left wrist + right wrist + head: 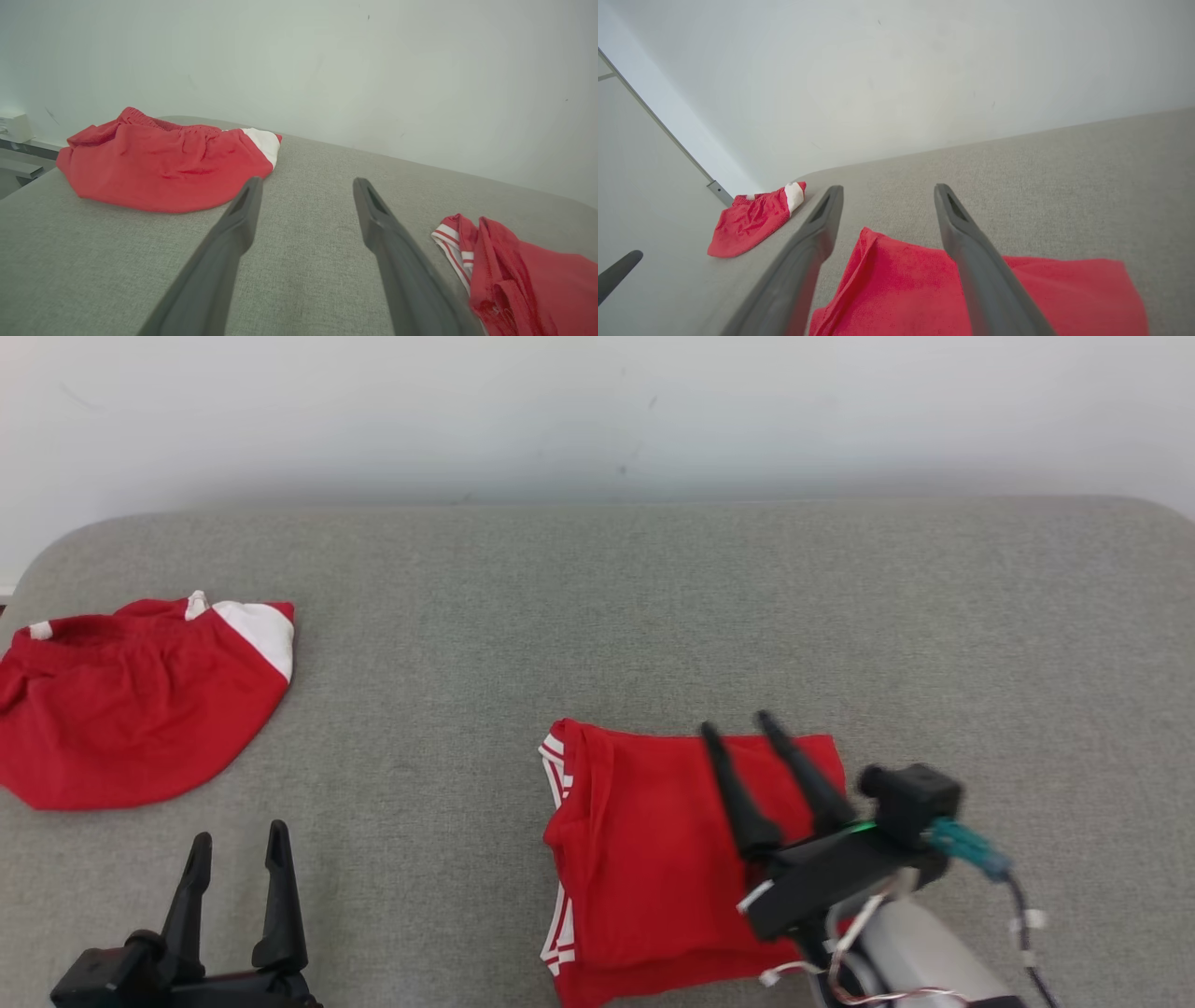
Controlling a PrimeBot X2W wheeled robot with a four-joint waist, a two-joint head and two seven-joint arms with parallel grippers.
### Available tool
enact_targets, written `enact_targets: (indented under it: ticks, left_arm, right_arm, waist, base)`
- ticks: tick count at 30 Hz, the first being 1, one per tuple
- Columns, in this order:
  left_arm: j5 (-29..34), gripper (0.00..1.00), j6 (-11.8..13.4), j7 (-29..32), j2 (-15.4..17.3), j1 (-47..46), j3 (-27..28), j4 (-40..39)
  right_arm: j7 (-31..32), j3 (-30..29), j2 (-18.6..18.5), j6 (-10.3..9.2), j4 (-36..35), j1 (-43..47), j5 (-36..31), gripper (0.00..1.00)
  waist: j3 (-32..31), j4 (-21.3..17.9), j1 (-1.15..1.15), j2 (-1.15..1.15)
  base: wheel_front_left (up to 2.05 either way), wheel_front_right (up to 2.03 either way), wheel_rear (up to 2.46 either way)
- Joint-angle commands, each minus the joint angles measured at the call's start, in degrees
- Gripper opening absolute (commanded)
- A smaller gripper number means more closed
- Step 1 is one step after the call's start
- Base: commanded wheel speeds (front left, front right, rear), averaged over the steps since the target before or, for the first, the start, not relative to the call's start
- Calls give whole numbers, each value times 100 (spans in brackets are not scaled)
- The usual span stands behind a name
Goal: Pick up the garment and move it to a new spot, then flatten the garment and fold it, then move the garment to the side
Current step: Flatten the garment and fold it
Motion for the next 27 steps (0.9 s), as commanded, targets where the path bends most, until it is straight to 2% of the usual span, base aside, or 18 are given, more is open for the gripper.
enact_targets:
  ticks: [1,8,13,18,27]
  left_arm:
    - [3,100,6,-2,-3,-33,23,-21]
    - [100,100,-9,-2,-3,30,87,-67]
    - [203,100,-21,-2,-3,77,123,-117]
    - [315,100,-28,-2,-4,171,111,-191]
    - [521,100,-43,-2,-4,352,13,-260]
  right_arm:
    - [-24,-223,-120,-16,-224,153,-158,100]
    - [-18,-1321,-362,-16,-1267,887,-899,100]
    - [-18,-1829,-376,-16,-1725,1445,-1324,100]
    - [-19,-2105,-293,-17,-2004,1955,-1644,100]
    - [-19,-2294,-170,-16,-2225,2466,-1807,100]
  waist:
    - [-43,-70,0,0]
    - [-137,-211,0,0]
    - [-219,-277,0,0]
    - [-307,-320,0,0]
    - [-456,-352,0,0]
  base:
    - [0,0,0]
    - [0,0,0]
    - [0,0,0]
    - [0,0,0]
    - [0,0,0]
